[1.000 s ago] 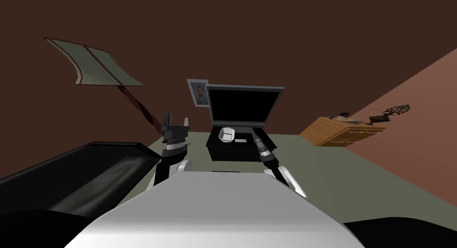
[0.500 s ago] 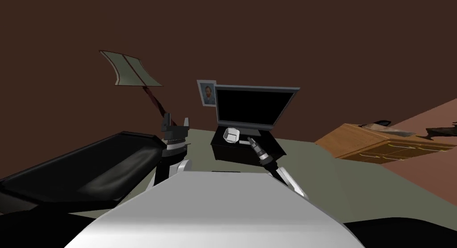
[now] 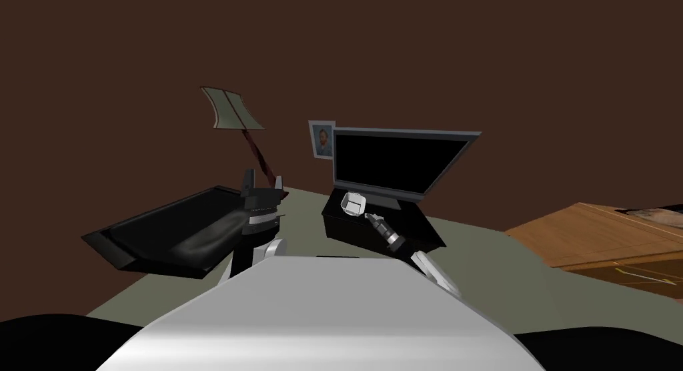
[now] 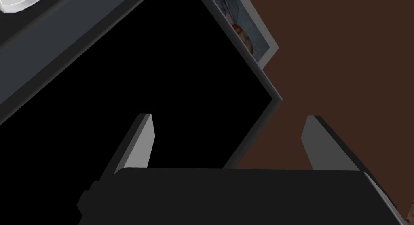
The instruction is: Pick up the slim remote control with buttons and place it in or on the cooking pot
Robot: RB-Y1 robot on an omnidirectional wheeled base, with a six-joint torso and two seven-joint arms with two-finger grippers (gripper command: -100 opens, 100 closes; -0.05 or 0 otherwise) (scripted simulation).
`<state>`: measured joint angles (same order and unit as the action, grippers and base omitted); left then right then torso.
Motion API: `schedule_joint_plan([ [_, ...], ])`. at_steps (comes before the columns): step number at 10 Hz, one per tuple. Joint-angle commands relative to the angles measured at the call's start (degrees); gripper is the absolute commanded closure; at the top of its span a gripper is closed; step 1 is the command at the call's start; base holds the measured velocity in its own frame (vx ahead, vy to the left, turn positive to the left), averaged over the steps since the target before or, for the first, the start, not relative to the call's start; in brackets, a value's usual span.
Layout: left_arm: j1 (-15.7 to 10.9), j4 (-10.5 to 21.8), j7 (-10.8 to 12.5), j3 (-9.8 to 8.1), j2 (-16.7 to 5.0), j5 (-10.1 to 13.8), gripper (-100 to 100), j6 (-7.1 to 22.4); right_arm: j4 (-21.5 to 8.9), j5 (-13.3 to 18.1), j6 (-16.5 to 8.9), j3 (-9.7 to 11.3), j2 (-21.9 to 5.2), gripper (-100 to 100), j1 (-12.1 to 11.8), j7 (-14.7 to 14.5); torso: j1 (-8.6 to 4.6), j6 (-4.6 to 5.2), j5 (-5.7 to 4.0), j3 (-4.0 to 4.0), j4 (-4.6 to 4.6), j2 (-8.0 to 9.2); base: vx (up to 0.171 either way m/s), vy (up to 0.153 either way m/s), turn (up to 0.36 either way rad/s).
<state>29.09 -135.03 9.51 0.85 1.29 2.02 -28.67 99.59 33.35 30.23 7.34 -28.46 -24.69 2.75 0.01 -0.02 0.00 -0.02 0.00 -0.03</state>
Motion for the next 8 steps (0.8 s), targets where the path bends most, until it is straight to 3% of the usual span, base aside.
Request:
schedule_joint_plan([
  [1, 0.0, 0.0, 0.0, 0.00, 0.0, 0.0, 0, 0.0, -1.4, 1.6, 0.2, 0.2, -1.2, -100, -0.4, 0.1, 0.00, 0.00, 0.00, 0.00, 0.00, 0.00, 0.009, -0.001, 0.145],
  [2, 0.0, 0.0, 0.0, -0.01, 0.0, 0.0, 0, 0.0, -4.4, 4.0, 0.3, 1.3, -2.7, -100, -0.2, 0.0, -0.02, 0.07, 0.00, 0.01, 0.00, 0.02, 0.009, 0.005, 0.364],
  [3, 0.0, 0.0, 0.0, 0.00, 0.0, 0.0, 0, 0.0, -4.4, 4.5, 0.3, 1.3, -2.7, -100, -0.2, 0.0, -0.02, 0.00, 0.00, 0.01, 0.00, 0.01, 0.009, -0.007, 0.130],
  [8, 0.0, 0.0, 0.0, -0.01, 0.0, 0.0, 0, 0.0, -11.9, 12.7, 1.0, 4.7, -7.0, -100, 0.6, -0.4, -0.05, 0.09, 0.00, 0.00, 0.00, 0.01, 0.013, -0.004, 0.248],
])
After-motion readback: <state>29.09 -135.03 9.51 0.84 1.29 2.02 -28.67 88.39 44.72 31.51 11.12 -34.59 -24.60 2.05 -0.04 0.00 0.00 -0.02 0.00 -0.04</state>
